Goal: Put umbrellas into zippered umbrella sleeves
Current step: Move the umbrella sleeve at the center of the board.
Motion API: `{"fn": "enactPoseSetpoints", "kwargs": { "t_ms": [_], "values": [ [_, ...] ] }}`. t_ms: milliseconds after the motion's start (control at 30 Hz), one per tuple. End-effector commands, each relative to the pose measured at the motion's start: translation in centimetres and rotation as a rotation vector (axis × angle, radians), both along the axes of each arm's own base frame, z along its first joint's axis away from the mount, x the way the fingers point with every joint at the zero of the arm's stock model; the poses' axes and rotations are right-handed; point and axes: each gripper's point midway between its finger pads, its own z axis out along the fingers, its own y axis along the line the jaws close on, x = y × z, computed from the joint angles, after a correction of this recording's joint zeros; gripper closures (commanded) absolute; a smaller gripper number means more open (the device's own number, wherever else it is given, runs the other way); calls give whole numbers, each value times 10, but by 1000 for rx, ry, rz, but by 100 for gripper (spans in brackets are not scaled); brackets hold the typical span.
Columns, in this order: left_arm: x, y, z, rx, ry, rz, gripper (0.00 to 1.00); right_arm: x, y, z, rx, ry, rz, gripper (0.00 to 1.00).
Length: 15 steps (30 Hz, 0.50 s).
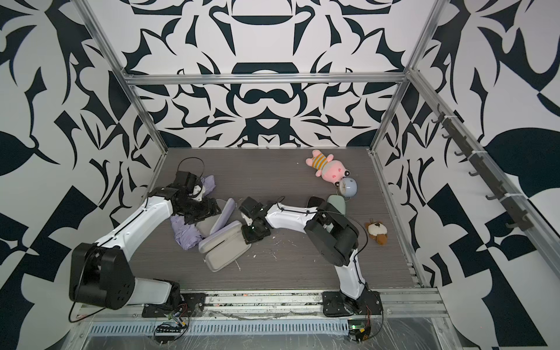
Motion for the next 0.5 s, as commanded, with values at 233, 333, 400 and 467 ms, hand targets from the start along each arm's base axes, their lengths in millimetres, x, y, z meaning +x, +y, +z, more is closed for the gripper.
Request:
{"fn": "enactPoseSetpoints", "kwargs": {
  "t_ms": [233, 333, 400, 467],
  "values": [
    [44, 90, 18, 156, -104, 248, 6, 60, -113, 34, -462, -191, 517, 100],
    [75, 105, 2, 246, -85, 239, 0, 95, -102, 38, -471, -257, 532, 92],
    [91, 107, -11, 275, -48, 207, 0, 119, -104, 44, -559, -321, 536, 81],
    [100, 112, -22, 315, -12, 185, 0, 140, -107, 59, -631, -390, 497, 71]
  ]
}}
